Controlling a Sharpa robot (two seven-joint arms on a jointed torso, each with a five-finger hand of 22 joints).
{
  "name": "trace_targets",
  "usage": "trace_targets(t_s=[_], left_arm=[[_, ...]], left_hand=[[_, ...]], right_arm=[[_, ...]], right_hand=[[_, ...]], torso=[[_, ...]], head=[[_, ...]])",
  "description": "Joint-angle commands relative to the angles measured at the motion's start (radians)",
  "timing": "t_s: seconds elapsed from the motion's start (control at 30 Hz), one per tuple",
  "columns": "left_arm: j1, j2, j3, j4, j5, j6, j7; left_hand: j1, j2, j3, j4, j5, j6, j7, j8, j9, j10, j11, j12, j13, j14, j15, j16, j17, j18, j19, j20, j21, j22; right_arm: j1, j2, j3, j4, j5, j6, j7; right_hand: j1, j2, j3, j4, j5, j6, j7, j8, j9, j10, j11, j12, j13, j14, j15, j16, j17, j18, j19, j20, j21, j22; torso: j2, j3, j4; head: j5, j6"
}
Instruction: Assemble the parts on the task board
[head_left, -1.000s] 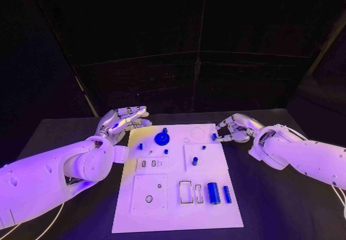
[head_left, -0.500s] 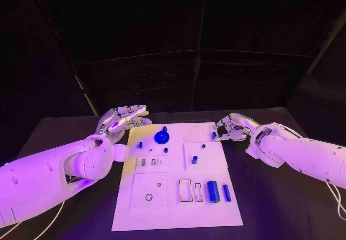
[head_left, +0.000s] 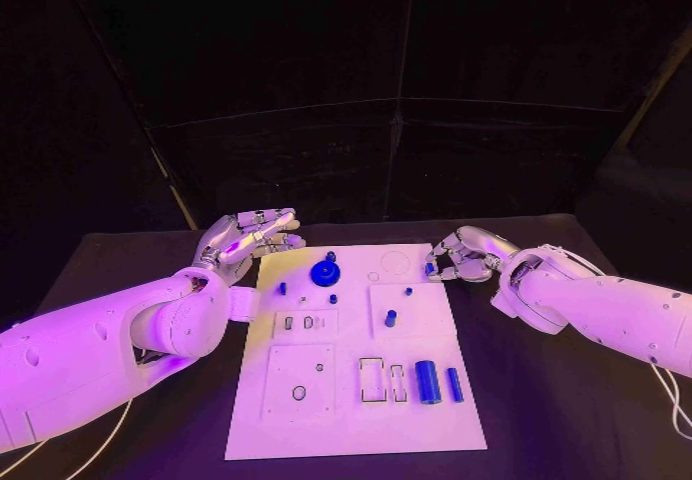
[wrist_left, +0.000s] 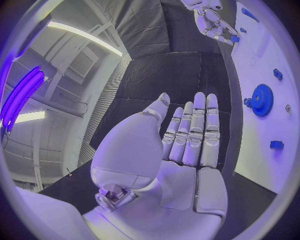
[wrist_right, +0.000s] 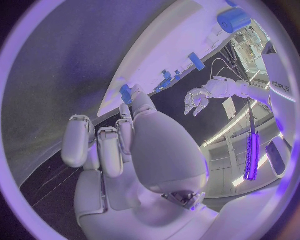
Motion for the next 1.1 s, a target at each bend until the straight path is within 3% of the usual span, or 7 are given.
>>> trace_targets(t_s=[0.03,0.37,1.1], left_arm=[[0.001,0.0,0.001,0.001,-0.005,0.009,0.014],[0.001,-0.002,0.001,0.002,-0.005,0.009,0.013],[0.001,-0.003,0.001,0.002,-0.005,0.01,0.01]], left_hand=[[0.003,0.002,-0.001,-0.006,0.004,0.008,0.001,-0.002,0.0,0.005,0.001,-0.004,-0.001,-0.004,0.0,-0.001,0.001,0.013,0.004,-0.001,-0.004,-0.001],[0.002,0.002,-0.001,-0.007,0.004,0.007,0.002,-0.003,-0.001,0.004,0.001,-0.005,-0.002,-0.004,0.0,-0.001,0.001,0.013,0.004,-0.001,-0.005,-0.002],[0.001,0.002,-0.001,-0.007,0.004,0.006,0.002,-0.003,-0.001,0.003,0.002,-0.006,-0.002,-0.004,0.0,-0.001,0.001,0.013,0.004,-0.001,-0.006,-0.002]], right_arm=[[0.0,0.002,0.001,-0.001,-0.019,0.014,-0.003],[-0.001,0.005,0.001,-0.005,-0.026,0.019,-0.008],[-0.001,0.016,0.001,-0.008,0.024,-0.019,-0.004]], right_hand=[[-0.001,0.008,0.001,-0.005,0.004,0.008,0.002,0.005,0.001,0.012,-0.013,0.004,-0.039,0.088,-0.008,0.006,0.19,-0.002,0.005,-0.004,0.004,0.002],[0.001,0.012,0.004,-0.008,0.003,0.011,0.001,0.005,0.001,0.013,-0.014,0.006,-0.037,0.088,-0.009,0.007,0.191,-0.002,0.006,-0.005,0.005,0.005],[0.012,0.067,0.072,-0.03,-0.011,0.069,-0.022,0.026,0.002,0.03,-0.035,0.022,-0.02,0.091,-0.027,0.011,0.202,-0.008,0.024,-0.022,0.021,0.035]], torso=[[-0.001,0.0002,0.0],[0.0,0.0012,-0.0005],[0.0,0.0011,-0.0001]], head=[[0.0,-0.001],[-0.002,0.0],[-0.007,-0.002]])
